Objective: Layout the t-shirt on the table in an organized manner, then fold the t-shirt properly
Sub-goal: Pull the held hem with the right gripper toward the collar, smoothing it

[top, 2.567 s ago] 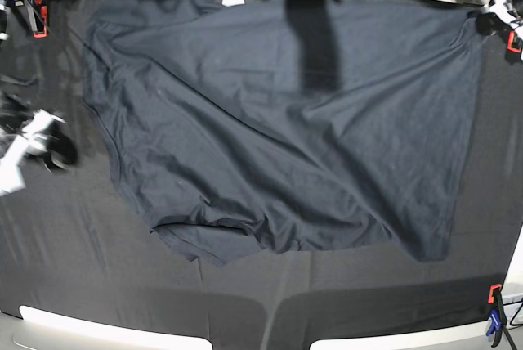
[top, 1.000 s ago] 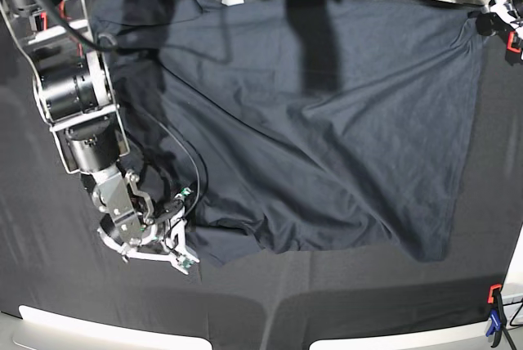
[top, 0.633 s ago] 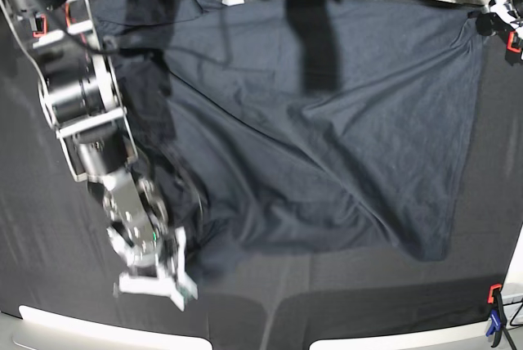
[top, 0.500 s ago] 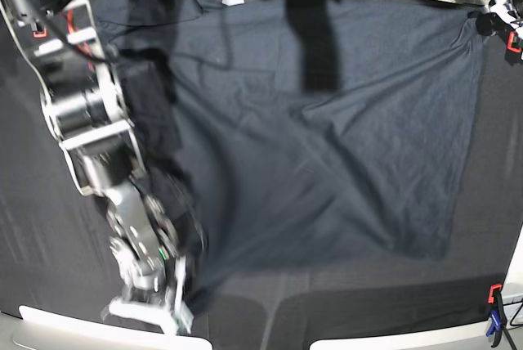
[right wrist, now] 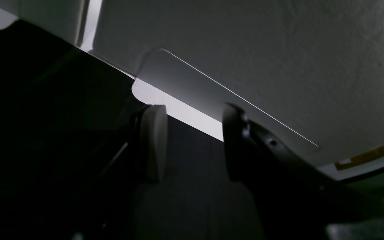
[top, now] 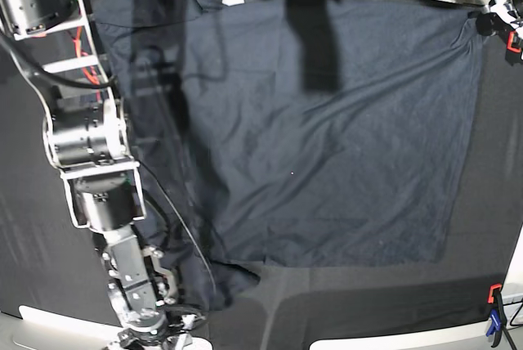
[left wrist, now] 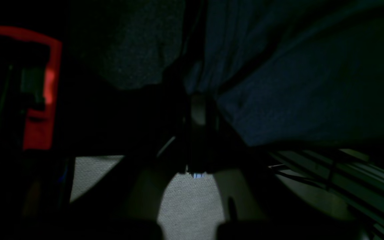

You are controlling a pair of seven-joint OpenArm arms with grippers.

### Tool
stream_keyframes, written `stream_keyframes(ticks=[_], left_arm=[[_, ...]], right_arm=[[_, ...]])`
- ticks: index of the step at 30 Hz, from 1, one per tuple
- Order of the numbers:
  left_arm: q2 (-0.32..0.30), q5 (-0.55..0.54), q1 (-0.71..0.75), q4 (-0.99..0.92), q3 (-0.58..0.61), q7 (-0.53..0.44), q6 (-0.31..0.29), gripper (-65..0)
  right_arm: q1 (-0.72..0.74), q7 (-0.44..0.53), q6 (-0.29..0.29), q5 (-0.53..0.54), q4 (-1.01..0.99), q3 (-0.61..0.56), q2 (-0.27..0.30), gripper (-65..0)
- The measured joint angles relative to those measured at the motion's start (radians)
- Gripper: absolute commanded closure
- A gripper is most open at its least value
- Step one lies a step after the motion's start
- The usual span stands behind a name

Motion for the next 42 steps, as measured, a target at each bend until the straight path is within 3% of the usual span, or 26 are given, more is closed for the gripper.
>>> stream_keyframes(ticks=[3, 6, 9, 12, 16, 19, 28, 38, 42], left_arm=[[0.0, 0.0, 0.0, 0.0, 0.0, -0.002, 0.0, 0.0], [0.0, 0.0, 0.0, 0.0, 0.0, -0.003, 0.0, 0.0], [0.0, 0.0, 0.0, 0.0, 0.0, -0.004, 0.0, 0.0], [0.0, 0.0, 0.0, 0.0, 0.0, -0.004, 0.0, 0.0], [0.0, 0.0, 0.0, 0.0, 0.0, -0.004, 0.0, 0.0], [0.0, -0.001, 0.0, 0.0, 0.0, -0.003, 0.0, 0.0], [0.0, -0.011, 0.0, 0.0, 0.0, 0.0, 0.0, 0.0], [0.0, -0.011, 0.0, 0.0, 0.0, 0.0, 0.0, 0.0], [0.0, -0.011, 0.0, 0.0, 0.0, 0.0, 0.0, 0.0]], right_arm=[[0.0, -0.046, 0.001, 0.016, 0.0, 0.0, 0.003, -26.7], [0.0, -0.191, 0.021, 0.154, 0.0, 0.0, 0.016, -26.6], [-0.003, -0.344, 0.167, 0.237, -0.001, 0.0, 0.064, -26.6], [-0.021, -0.422, 0.24, 0.348, -0.001, 0.0, 0.134, -26.6], [-0.076, -0.431, 0.344, 0.483, -0.001, 0.0, 0.235, -26.6], [-0.121, -0.416, 0.396, 0.527, -0.018, 0.0, 0.271, -26.6], [-0.124, -0.387, 0.416, 0.539, -0.197, 0.0, 0.247, -26.6], [-0.145, -0.378, 0.4, 0.511, -0.217, 0.0, 0.241, -26.5], [-0.184, -0.327, 0.396, 0.513, -0.216, 0.005, 0.241, -26.4]])
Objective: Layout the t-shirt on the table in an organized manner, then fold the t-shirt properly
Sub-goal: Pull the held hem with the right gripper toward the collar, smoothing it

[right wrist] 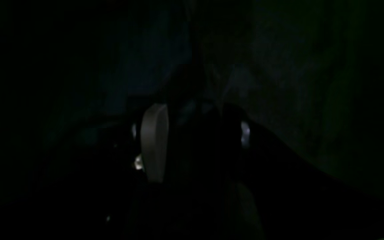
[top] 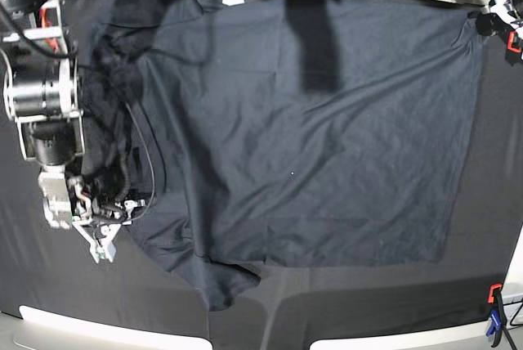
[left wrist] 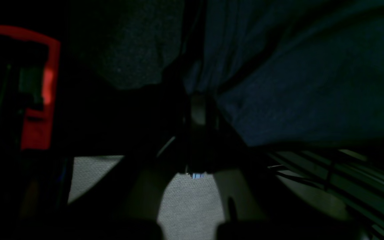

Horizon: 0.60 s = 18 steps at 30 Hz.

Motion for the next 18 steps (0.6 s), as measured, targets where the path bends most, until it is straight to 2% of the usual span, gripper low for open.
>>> stream_keyframes(ticks=[2, 5, 8, 11, 12, 15, 18], left_arm=[[0.0, 0.0, 0.0, 0.0, 0.0, 0.0, 0.0, 0.0], [-0.003, 0.0, 0.0, 0.0, 0.0, 0.0, 0.0, 0.0], [-0.003, 0.0, 0.0, 0.0, 0.0, 0.001, 0.0, 0.0], [-0.006, 0.0, 0.0, 0.0, 0.0, 0.002, 0.0, 0.0], [-0.006, 0.0, 0.0, 0.0, 0.0, 0.002, 0.0, 0.0], [-0.005, 0.0, 0.0, 0.0, 0.0, 0.003, 0.0, 0.0], [-0.005, 0.0, 0.0, 0.0, 0.0, 0.003, 0.0, 0.0]], right_arm=[[-0.018, 0.054, 0.0, -0.026, 0.005, 0.0, -0.003, -22.3], [-0.043, 0.162, -0.017, -0.107, 0.006, 0.001, -0.007, -9.3], [-0.048, 0.216, -0.112, -0.22, 0.007, -0.001, -0.025, -0.1], [-0.047, 0.215, -0.241, -0.303, 0.005, -0.002, -0.026, 0.0], [-0.047, 0.212, -0.264, -0.317, 0.003, -0.002, -0.019, 0.0], [-0.043, 0.196, -0.298, -0.318, -0.003, -0.002, 0.001, 0.0], [-0.033, 0.192, -0.302, -0.318, -0.003, -0.002, 0.006, 0.0]])
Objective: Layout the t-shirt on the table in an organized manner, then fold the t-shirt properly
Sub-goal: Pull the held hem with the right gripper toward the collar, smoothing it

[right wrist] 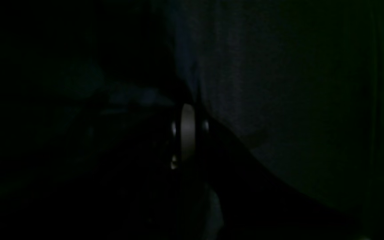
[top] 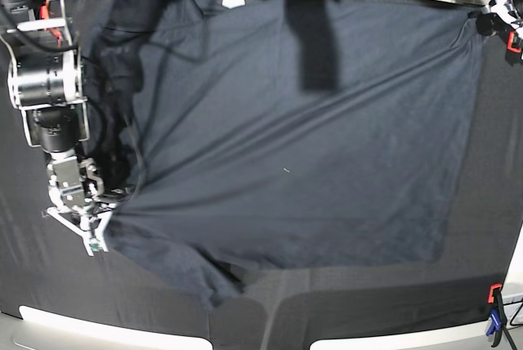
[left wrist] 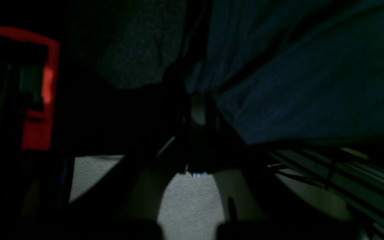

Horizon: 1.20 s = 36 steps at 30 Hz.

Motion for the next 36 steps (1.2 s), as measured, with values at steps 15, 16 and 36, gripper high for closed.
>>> stream_keyframes(ticks=[15, 16, 36], left_arm=[[0.0, 0.0, 0.0, 0.0, 0.0, -0.004, 0.0, 0.0], [0.0, 0.0, 0.0, 0.0, 0.0, -0.004, 0.0, 0.0], [0.004, -0.045, 0.0, 0.0, 0.0, 0.0, 0.0, 0.0]], right_arm=[[0.017, -0.074, -0.018, 0.028, 0.18, -0.001, 0.048, -19.3], [0.018, -0.097, -0.018, 0.044, 0.209, -0.001, 0.058, -19.3], [-0.548, -0.677, 0.284, 0.561, 1.237, 0.159, 0.242, -19.2]])
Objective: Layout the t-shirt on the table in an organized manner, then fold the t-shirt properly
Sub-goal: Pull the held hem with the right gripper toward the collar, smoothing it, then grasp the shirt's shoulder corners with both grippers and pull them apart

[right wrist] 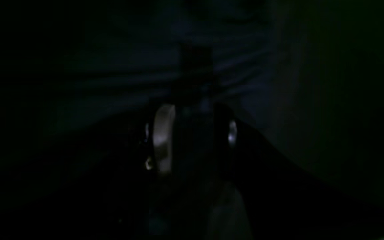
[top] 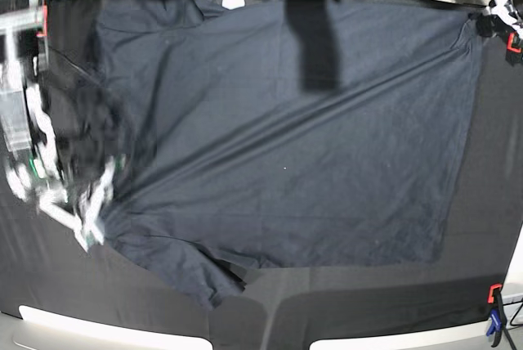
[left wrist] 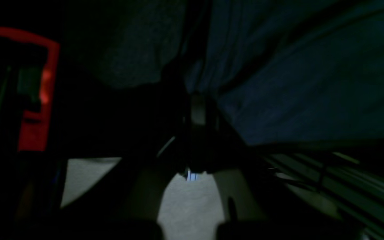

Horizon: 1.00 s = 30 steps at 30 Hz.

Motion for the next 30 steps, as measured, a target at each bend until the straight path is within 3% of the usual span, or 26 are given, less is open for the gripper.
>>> stream_keyframes(ticks=[10, 15, 18, 22, 26, 30], left_arm=[[0.013, 0.0, 0.0, 0.0, 0.0, 0.004, 0.0, 0.0], [0.023, -0.03, 0.0, 0.0, -0.004, 0.004, 0.0, 0.0], [0.034, -0.029, 0.003, 0.013, -0.005, 0.011, 0.0, 0.0], [0.033, -0.031, 0.0, 0.083, -0.005, 0.016, -0.001, 0.0], [0.032, -0.034, 0.0, 0.16, -0.004, 0.017, -0.003, 0.0], [0.032, -0.034, 0.0, 0.215, -0.004, 0.015, -0.003, 0.0]], right_arm=[[-0.449, -0.08, 0.09, 0.252, 0.232, 0.472, -0.031, -19.2], [-0.574, -0.146, 0.097, 0.349, 0.252, 0.677, -0.126, -19.2], [-0.631, -0.228, 0.173, 0.467, 0.252, 0.791, -0.19, -19.2], [-0.69, -0.24, 0.239, 0.615, 0.252, 0.934, -0.283, -19.3], [-0.743, -0.24, 0.244, 0.553, 0.252, 1.019, -0.303, -20.4], [-0.795, -0.24, 0.247, 0.536, 0.252, 1.019, -0.309, -33.7]])
